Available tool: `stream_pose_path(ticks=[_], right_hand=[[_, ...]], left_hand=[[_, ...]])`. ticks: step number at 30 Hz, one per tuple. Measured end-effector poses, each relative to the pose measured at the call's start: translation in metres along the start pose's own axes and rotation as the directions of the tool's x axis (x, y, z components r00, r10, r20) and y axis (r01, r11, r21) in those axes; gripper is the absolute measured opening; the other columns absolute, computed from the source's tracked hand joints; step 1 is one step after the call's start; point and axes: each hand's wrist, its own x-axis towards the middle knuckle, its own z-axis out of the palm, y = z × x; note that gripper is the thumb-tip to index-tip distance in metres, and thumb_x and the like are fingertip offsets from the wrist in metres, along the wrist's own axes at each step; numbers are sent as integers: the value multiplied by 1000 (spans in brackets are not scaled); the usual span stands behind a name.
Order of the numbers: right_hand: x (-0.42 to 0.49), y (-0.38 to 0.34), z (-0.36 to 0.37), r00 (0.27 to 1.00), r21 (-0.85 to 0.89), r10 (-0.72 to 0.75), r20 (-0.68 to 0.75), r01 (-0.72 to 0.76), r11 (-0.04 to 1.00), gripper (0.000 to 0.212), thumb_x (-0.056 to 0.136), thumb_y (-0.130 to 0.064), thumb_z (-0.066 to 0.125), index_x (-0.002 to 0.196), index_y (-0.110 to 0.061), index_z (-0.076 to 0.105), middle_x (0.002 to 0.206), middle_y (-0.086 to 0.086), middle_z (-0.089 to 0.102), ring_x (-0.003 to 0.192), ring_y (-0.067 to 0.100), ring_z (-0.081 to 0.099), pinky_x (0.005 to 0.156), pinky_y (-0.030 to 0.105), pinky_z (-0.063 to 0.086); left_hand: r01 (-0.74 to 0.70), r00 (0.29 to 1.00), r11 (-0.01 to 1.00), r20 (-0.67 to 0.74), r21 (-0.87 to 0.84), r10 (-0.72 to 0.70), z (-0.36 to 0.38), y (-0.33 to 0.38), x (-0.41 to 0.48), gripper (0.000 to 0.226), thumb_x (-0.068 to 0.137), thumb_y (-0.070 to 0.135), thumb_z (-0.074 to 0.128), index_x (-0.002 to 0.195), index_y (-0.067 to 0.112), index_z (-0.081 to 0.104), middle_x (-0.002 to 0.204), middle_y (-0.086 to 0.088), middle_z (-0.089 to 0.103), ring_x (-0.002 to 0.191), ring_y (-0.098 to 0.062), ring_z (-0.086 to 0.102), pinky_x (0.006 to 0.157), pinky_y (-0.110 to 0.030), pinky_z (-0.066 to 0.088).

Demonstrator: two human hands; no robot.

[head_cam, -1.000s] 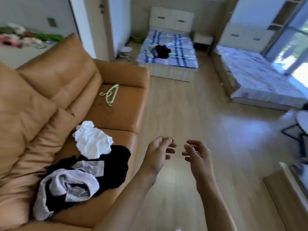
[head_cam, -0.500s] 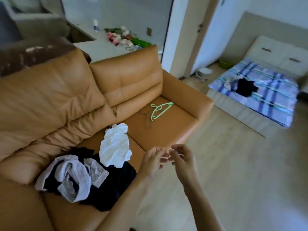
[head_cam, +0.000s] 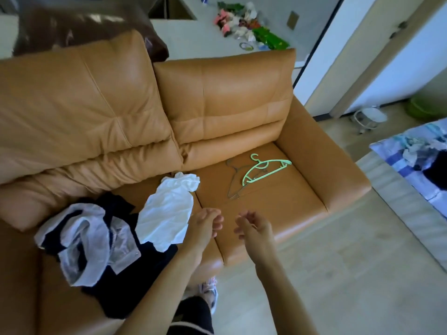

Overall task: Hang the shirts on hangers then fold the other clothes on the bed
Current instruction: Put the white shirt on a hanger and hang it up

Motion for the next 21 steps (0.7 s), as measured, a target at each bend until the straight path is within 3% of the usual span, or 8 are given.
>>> stream_pose_path(ticks=[5, 11, 16, 18, 21], right_hand=[[92, -17, 0, 995, -115, 35, 97, -23, 993, 5, 96, -12, 61, 96, -15, 66, 84, 1, 69, 68, 13, 67, 70, 33, 52], [191, -14, 46, 966, -196, 114, 233, -68, 978, 5, 95, -11, 61, 93, -13, 64, 77, 2, 66, 65, 14, 64, 65, 29, 48], [262, 38, 97, 920, -316, 201, 336, -92, 944, 6, 85, -26, 63, 87, -21, 64, 65, -4, 66, 65, 16, 64, 67, 36, 47], [288, 70, 118, 900, -340, 229, 371, -98, 935, 7, 92, -17, 63, 86, -22, 62, 66, -6, 63, 62, 12, 63, 67, 34, 46], [321, 118, 144, 879, -395, 249, 406, -77, 916, 14, 95, -13, 61, 86, -23, 61, 63, -10, 62, 63, 13, 63, 65, 33, 47]], left_hand=[[101, 989, 994, -107, -35, -104, 17, 9, 85, 14, 100, 24, 52, 95, 19, 64, 94, -1, 70, 82, -15, 64, 77, -30, 48], [108, 959, 994, -260, -24, -111, 6, 9, 155, 19, 101, 29, 51, 108, 19, 65, 104, 0, 71, 90, -13, 67, 86, -31, 50], [158, 887, 965, -460, 210, -45, -22, -32, 230, 21, 96, 33, 55, 105, 17, 66, 105, -2, 67, 99, -21, 64, 87, -35, 50], [169, 848, 933, -530, 316, 26, -33, -62, 260, 22, 95, 31, 58, 106, 15, 65, 109, -3, 59, 109, -22, 56, 94, -33, 45], [254, 845, 830, -532, 497, 60, -44, -116, 304, 30, 94, 30, 60, 116, 11, 61, 118, -9, 53, 117, -26, 45, 93, -28, 33]])
